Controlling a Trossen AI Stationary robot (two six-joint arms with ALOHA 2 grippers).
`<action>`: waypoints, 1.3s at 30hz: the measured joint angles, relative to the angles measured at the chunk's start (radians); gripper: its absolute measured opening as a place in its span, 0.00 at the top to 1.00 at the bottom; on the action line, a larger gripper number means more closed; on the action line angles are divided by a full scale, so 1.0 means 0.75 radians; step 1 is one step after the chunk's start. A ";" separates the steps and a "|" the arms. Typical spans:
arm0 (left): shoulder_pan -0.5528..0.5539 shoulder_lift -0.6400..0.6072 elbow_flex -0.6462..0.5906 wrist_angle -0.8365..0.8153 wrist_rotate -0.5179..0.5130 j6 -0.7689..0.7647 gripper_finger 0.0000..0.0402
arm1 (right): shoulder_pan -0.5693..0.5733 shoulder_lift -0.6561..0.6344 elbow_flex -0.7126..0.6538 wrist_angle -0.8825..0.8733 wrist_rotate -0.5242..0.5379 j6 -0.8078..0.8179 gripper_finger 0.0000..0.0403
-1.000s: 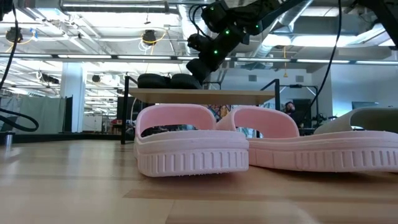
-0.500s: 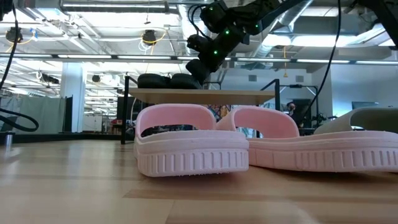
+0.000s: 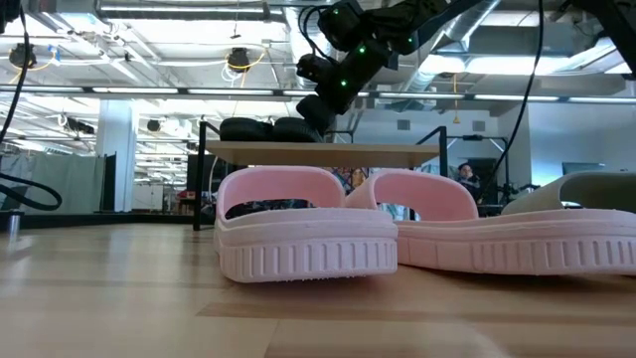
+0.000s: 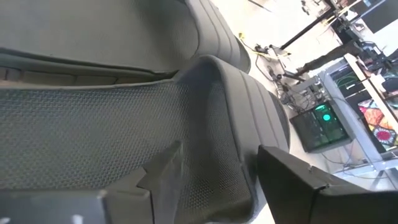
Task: Pick and place slides into the shelf
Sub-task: Put the black slide on the shelf, then put the left pink slide on the shelf
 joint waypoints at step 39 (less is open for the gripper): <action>0.000 0.000 0.000 -0.003 0.003 -0.011 0.74 | 0.024 -0.008 0.150 -0.168 -0.112 -0.001 0.52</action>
